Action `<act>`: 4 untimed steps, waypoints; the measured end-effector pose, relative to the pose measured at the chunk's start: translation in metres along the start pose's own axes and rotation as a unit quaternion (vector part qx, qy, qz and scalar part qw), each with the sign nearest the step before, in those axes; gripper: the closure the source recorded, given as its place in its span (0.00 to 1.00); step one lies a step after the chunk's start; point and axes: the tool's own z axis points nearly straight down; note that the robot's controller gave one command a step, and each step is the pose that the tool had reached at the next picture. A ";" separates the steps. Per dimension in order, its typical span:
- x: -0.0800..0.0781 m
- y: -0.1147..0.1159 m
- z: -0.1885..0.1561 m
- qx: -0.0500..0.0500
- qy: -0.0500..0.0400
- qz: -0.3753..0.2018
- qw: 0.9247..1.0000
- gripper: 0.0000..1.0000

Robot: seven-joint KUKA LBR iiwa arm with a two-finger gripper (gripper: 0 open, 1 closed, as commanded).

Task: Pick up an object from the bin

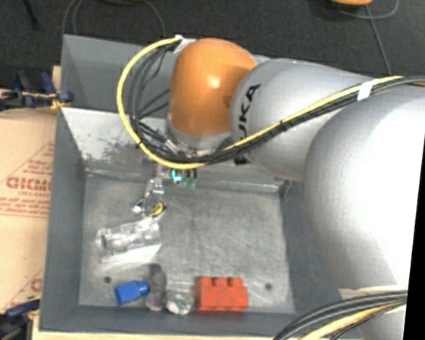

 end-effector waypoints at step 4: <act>0.019 -0.028 0.049 -0.006 -0.005 -0.198 0.980 0.00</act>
Offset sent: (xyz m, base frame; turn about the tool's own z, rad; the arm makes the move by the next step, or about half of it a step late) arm -0.0722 -0.0088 -0.0640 -0.3912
